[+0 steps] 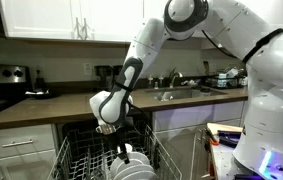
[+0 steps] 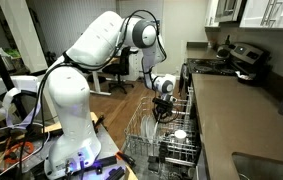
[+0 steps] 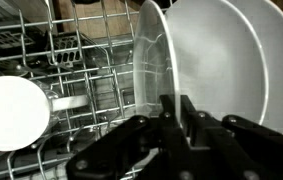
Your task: Place the white plate on the countertop
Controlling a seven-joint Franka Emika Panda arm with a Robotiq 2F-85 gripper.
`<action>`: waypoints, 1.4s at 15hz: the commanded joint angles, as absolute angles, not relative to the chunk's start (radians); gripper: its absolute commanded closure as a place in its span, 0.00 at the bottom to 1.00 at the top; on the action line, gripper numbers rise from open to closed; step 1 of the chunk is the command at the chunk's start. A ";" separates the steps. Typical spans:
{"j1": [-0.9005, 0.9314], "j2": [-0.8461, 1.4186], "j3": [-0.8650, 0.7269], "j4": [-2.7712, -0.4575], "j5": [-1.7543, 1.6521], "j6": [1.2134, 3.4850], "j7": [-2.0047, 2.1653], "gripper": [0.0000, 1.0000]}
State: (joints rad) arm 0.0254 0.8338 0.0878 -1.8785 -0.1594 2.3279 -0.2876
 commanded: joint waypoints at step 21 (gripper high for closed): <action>0.016 0.266 0.050 -2.226 -0.187 2.326 -0.224 0.93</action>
State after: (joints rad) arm -0.0235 0.3681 0.0811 -2.1718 -0.1293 2.3452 -0.3000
